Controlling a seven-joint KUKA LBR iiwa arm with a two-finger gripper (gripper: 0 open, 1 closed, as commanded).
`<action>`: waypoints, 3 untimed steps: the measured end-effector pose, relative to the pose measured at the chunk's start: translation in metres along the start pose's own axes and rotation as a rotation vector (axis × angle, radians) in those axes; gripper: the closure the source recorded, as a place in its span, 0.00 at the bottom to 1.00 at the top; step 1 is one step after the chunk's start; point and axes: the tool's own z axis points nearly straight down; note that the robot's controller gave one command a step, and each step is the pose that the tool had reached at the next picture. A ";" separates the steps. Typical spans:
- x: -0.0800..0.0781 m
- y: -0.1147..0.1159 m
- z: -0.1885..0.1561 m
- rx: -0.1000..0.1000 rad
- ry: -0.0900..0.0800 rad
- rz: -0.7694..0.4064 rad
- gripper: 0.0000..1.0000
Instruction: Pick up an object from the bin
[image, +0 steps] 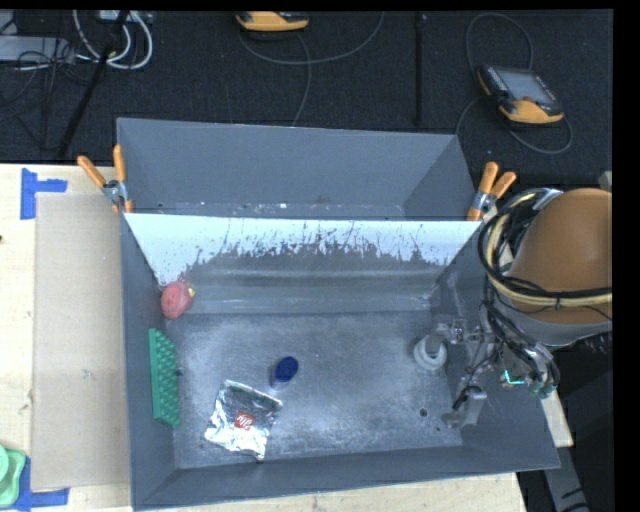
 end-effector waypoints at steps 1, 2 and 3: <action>-0.094 -0.051 0.149 0.001 -0.007 -0.236 0.00; -0.118 -0.084 0.114 0.005 -0.014 -0.309 0.00; -0.113 -0.075 0.116 0.001 -0.009 -0.113 0.00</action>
Offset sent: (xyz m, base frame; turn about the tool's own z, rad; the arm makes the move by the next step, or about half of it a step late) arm 0.0929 -0.0519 -0.1464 -0.2363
